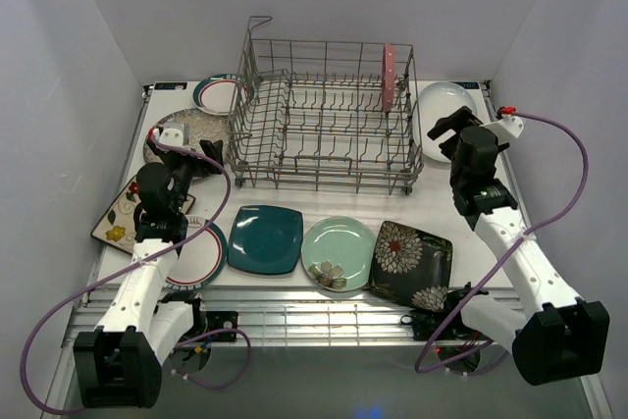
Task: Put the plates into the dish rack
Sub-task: Pick up the plate from the corner of the board.
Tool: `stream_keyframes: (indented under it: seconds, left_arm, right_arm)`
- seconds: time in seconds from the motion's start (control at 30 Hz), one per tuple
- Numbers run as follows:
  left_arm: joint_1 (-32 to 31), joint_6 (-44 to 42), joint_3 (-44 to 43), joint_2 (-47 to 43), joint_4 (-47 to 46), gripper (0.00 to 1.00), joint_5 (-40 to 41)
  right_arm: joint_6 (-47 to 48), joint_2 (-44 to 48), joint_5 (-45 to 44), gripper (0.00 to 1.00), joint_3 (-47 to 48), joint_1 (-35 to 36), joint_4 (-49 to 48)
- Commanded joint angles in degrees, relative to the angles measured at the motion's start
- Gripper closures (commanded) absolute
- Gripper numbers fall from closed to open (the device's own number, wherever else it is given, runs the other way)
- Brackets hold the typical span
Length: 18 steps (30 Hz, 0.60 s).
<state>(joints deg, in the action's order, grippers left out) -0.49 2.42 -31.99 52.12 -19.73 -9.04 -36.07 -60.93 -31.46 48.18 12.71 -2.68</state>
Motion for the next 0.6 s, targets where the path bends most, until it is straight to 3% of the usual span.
stream_keyframes:
  seconds: [0.0,0.17,0.43,0.57]
  left_arm:
    - [0.3,0.3,-0.7,-1.0,0.4,0.02,-1.1]
    - [0.3,0.4,-0.9,-0.8,0.7,0.02,-2.4]
    - [0.3,0.4,-1.9,0.0,2.1,0.02,-5.2]
    - [0.3,0.4,-2.0,-0.3,2.3,0.02,-5.6]
  right_arm:
    - [-1.2,3.2,4.8,0.10,-1.9,-0.5,0.0]
    - [-4.6,5.0,6.2,0.08,-2.6,-0.5,9.5]
    - [-22.5,6.3,-1.1,0.10,-2.0,-0.5,19.9]
    - [-23.6,5.3,-1.5,0.10,-2.5,-0.5,21.1]
